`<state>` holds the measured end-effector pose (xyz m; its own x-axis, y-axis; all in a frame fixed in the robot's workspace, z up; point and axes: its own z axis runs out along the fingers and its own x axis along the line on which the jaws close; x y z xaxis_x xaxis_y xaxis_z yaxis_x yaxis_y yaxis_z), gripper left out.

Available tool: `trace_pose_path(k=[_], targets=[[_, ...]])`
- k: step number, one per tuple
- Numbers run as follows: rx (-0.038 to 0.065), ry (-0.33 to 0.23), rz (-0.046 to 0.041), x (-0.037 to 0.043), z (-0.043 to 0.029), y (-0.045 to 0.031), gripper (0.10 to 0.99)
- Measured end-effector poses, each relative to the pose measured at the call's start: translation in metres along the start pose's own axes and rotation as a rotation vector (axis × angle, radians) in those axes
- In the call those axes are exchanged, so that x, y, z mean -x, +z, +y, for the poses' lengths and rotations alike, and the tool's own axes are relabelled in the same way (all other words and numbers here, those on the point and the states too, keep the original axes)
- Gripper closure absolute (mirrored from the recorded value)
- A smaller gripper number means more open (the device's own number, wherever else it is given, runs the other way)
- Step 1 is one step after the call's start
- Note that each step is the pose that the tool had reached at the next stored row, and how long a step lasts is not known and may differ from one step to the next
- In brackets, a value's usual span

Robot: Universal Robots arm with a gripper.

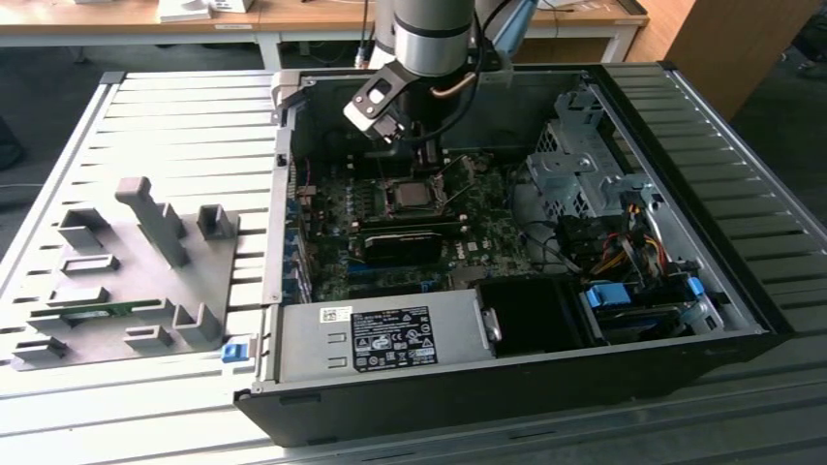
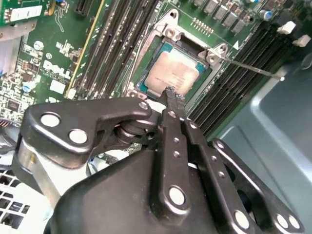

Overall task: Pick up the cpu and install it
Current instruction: 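Close the cpu cover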

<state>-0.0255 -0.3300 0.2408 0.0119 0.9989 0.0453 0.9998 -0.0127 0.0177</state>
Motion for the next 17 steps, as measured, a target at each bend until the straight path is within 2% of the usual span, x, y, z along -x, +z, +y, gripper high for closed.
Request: trace_pose_path(k=[8, 13, 17], targets=[[0.0, 0.0, 0.0002, -0.0009, 0.0004, -0.0188, 0.98], [0.0, 0.0, 0.0003, -0.001, 0.0039, -0.02, 0.98], [0.0, 0.0, 0.0003, -0.0011, 0.0131, -0.0198, 0.98]])
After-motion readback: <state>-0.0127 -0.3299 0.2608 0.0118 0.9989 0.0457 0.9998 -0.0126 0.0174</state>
